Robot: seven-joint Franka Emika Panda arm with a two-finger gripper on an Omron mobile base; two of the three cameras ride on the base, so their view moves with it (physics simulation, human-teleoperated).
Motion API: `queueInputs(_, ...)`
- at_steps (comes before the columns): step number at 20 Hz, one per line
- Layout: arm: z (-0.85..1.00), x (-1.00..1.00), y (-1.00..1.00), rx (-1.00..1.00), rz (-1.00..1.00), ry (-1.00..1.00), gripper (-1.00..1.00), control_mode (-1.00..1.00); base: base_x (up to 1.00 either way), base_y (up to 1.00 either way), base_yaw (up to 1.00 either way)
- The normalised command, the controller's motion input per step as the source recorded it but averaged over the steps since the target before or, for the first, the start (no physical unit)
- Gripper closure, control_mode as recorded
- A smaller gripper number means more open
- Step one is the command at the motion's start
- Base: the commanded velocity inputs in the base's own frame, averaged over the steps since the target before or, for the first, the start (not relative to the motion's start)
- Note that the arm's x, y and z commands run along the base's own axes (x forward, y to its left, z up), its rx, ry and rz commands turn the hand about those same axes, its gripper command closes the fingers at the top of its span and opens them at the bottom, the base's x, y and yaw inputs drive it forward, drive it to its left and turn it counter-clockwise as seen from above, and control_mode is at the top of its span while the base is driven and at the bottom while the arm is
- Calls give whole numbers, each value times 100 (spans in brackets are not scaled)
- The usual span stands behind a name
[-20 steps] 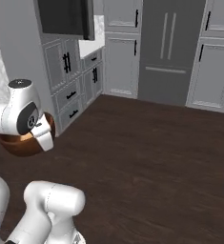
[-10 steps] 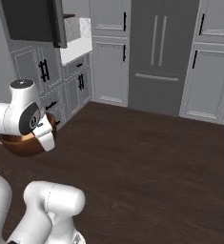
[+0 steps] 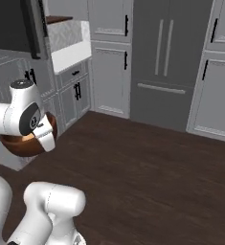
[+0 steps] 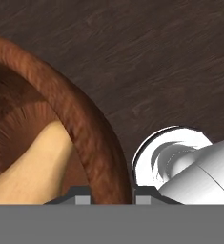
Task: Pick the squash from the sink and place it in the bowl. Then pick the bowl and place it in the microwave. Then close the microwave door and press the start button.
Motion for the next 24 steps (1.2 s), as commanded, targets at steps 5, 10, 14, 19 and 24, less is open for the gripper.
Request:
queueInputs(5,0,0,0,0,0,0,100,100,100,-22,20)
queueInputs(10,0,0,0,0,0,0,100,100,100,-22,23)
queueInputs(14,0,0,0,0,0,0,100,100,100,-26,25)
queueInputs(19,0,0,0,0,0,0,100,100,100,-2,30)
queueInputs(24,0,0,0,0,0,0,100,100,100,0,43)
